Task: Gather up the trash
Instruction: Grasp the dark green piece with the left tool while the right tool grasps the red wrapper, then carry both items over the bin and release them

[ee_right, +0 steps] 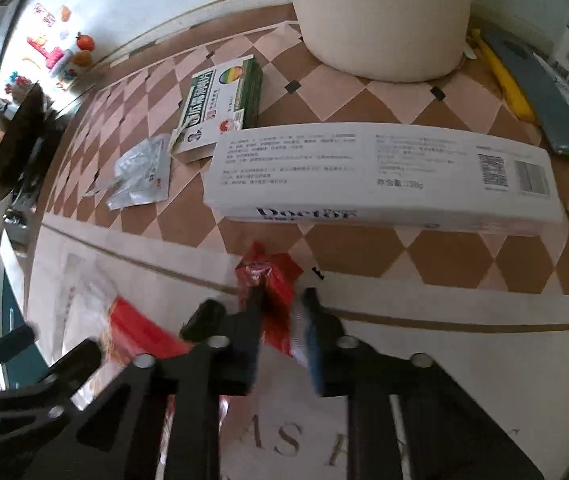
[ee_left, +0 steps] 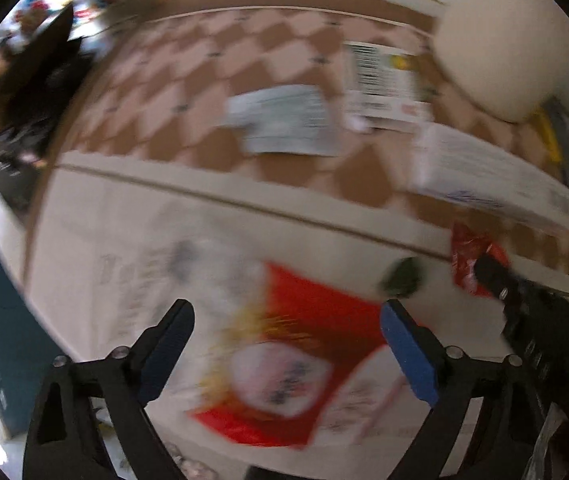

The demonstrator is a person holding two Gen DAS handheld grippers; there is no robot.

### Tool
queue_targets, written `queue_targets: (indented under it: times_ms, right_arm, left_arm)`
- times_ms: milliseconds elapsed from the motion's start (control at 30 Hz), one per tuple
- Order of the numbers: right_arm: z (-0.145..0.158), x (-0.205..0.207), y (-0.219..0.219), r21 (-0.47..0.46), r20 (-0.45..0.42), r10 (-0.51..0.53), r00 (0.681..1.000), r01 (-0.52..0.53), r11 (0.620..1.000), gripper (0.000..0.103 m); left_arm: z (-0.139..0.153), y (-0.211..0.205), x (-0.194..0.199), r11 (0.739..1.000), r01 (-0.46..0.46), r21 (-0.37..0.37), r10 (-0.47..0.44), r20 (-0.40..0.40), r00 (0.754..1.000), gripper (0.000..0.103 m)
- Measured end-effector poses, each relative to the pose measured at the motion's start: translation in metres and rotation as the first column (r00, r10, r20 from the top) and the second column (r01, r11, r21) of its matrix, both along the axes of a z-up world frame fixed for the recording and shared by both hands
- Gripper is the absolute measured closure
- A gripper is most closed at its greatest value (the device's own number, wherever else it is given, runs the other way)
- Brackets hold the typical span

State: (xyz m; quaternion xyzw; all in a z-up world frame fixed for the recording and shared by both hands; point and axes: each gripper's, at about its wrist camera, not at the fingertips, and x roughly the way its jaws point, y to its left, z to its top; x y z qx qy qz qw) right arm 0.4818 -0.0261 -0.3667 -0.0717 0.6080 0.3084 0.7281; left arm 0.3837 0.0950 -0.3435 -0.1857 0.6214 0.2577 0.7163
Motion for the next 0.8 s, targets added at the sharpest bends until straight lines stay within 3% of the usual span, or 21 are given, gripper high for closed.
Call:
queue_targets:
  times_ms: [133,200,267,500,667,800]
  right_arm:
    - [0.012,0.009,-0.037,0.015,-0.013,-0.030,0.999,0.031,0.999,0.094]
    - [0.016,0.020,-0.060,0.012,-0.025,-0.064,0.998,0.065,0.998,0.094]
    - [0.014,0.029,-0.084,0.012,-0.034,-0.100,0.994,0.101,0.995,0.094]
    - [0.016,0.049,-0.124,0.016,-0.028,-0.187,0.982,0.187,0.982,0.094]
    - [0.027,0.047,-0.122,0.054,-0.018,-0.189,0.982,0.190,0.980,0.095]
    - [0.051,0.029,-0.108,0.102,0.003,-0.157,0.988,0.156,0.983,0.095]
  left_arm:
    - [-0.015,-0.020,0.030,0.994,0.078,-0.082,-0.079,0.001,0.997,0.029]
    - [-0.026,-0.030,0.043,0.988,0.113,-0.108,-0.116,-0.019,0.993,0.058]
    - [-0.039,-0.036,0.051,0.983,0.129,-0.131,-0.137,-0.054,0.989,0.081]
    - [-0.024,-0.050,0.061,0.989,0.149,-0.026,-0.150,-0.053,0.987,0.085]
    - [0.016,-0.048,0.049,0.991,0.130,0.036,-0.131,0.023,0.991,0.085]
    - [0.062,-0.047,0.015,0.994,0.086,0.072,-0.094,0.113,0.989,0.085]
